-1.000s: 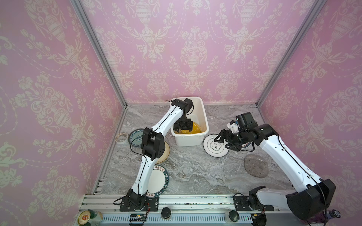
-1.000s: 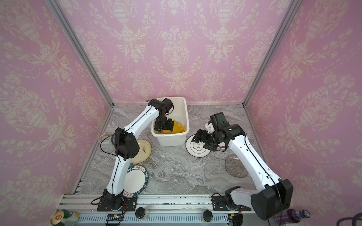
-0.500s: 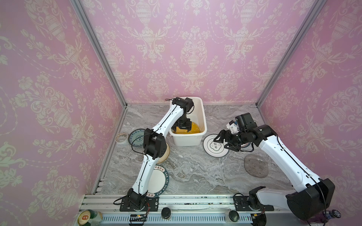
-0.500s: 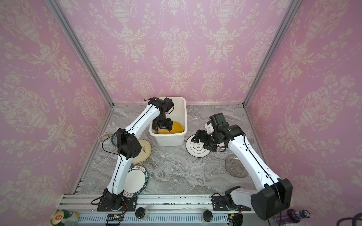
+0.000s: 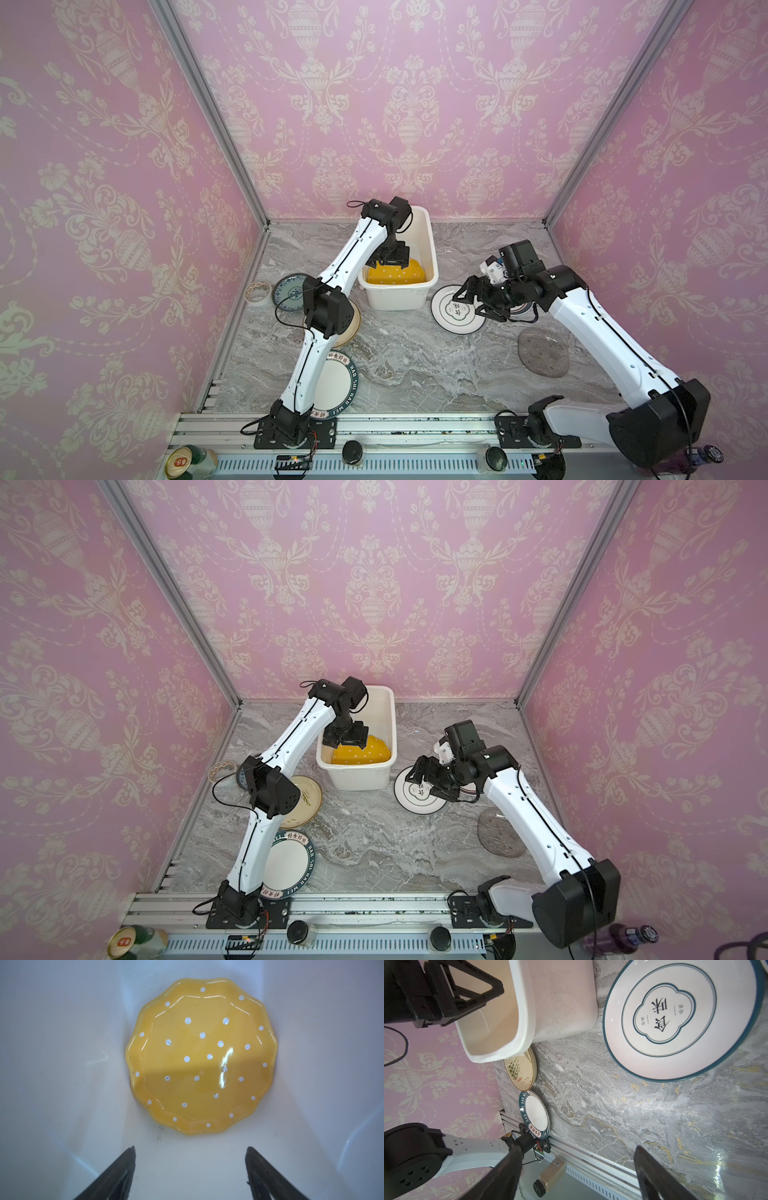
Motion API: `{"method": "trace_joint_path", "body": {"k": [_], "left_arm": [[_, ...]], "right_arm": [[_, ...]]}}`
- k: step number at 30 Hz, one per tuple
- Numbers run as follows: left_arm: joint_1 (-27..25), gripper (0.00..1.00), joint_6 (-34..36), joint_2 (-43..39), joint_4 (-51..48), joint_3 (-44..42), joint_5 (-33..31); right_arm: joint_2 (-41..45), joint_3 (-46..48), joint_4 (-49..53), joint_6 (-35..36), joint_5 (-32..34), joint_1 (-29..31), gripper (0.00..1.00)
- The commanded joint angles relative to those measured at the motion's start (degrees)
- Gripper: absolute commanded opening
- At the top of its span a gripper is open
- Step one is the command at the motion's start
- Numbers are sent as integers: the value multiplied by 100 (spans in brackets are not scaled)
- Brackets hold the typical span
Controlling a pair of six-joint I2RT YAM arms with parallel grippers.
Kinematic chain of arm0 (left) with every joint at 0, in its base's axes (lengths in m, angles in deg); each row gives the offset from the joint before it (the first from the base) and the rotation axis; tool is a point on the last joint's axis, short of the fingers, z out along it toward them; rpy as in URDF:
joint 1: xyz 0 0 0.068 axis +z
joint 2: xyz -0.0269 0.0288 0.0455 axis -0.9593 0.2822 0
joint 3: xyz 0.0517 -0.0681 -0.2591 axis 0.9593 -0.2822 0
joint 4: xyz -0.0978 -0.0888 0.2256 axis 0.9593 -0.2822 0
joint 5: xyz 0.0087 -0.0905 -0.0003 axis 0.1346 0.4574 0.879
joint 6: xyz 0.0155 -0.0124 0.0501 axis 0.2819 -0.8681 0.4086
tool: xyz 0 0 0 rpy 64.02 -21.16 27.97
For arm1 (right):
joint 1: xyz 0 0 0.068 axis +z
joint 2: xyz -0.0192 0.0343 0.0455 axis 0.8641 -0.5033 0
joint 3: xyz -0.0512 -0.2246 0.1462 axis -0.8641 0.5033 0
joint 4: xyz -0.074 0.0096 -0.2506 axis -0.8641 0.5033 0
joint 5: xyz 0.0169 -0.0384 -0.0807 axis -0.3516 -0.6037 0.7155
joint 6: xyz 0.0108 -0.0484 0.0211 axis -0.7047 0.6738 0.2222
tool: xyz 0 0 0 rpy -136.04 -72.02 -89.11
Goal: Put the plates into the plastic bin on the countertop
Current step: 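Raise the left gripper from the bin while the right gripper moves toward the table front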
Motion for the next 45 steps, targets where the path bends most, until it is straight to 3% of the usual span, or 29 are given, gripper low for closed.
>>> {"method": "trace_joint_path", "body": {"k": [1,11,15,20,22,24,27,32,35,40,45], "left_arm": [[-32,85,51,-371,102,363,-61],[-67,84,613,-1522,903,401,-262],[-76,84,1139,-2353,1532,-154,-282],[-70,85,1644,-3875,2952,-1973,-306],[-75,88,1761,-4753,3931,-3202,-358],[-69,99,1846,-5635,4952,-4416,-423],[-67,99,1893,-6843,6086,-5955,-709],[-49,99,1926,-7412,5009,-6168,-1311],[-45,99,1592,-7487,4203,-6141,-1663],[48,99,436,-7381,3042,-6026,-2070],[177,99,-576,-7254,2432,-6326,-1730]], "right_arm": [[154,-85,103,41,-1,-42,85],[68,-667,497,279,246,-97,86],[37,-949,624,380,364,-145,86],[83,-1262,690,442,528,-252,86],[112,-1376,682,442,591,-343,86],[147,-1465,617,442,673,-416,86],[278,-1413,283,443,639,-436,86],[812,-572,-1091,-48,170,-375,84],[1253,280,-2161,-507,36,-88,82],[1643,1544,-3468,-771,-96,1000,81],[1402,2462,-4482,-1270,178,2215,82]]}}
